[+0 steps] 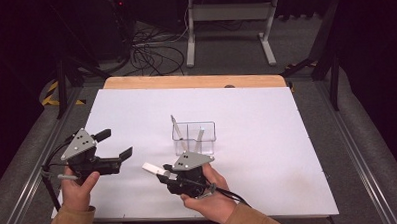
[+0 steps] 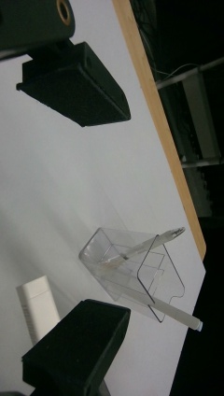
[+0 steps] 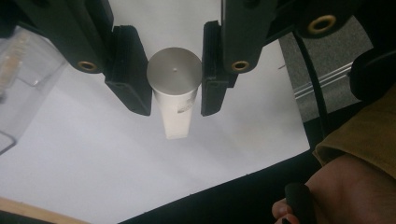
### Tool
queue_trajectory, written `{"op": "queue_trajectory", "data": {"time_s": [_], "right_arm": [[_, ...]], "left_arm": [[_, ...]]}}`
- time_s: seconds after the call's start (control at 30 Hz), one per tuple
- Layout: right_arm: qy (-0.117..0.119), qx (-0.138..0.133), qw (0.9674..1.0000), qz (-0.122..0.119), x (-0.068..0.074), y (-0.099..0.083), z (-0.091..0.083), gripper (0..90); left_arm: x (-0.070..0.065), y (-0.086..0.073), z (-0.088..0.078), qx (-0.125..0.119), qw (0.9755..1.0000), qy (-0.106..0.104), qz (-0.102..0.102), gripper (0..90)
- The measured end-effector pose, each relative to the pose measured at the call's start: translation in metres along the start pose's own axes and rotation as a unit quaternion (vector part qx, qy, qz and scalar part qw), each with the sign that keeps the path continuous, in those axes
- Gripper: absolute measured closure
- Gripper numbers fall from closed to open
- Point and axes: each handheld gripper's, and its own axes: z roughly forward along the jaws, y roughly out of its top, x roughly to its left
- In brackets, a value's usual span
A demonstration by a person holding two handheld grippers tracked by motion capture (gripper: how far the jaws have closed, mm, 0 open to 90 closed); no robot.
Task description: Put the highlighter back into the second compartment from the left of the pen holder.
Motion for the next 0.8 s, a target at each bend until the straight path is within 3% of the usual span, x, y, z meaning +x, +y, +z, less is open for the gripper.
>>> {"op": "queue_trajectory", "data": {"time_s": [0.47,0.8], "right_arm": [[-0.008,-0.004,0.9999,-0.009,-0.012,0.010,-0.026,65.9],[-0.011,-0.004,0.9999,0.002,-0.027,0.026,-0.051,65.9]], "left_arm": [[0.000,0.000,0.000,0.000,1.0000,0.000,0.001,8.2],[0.001,0.000,0.000,0.000,1.0000,0.000,0.001,8.2]]}}
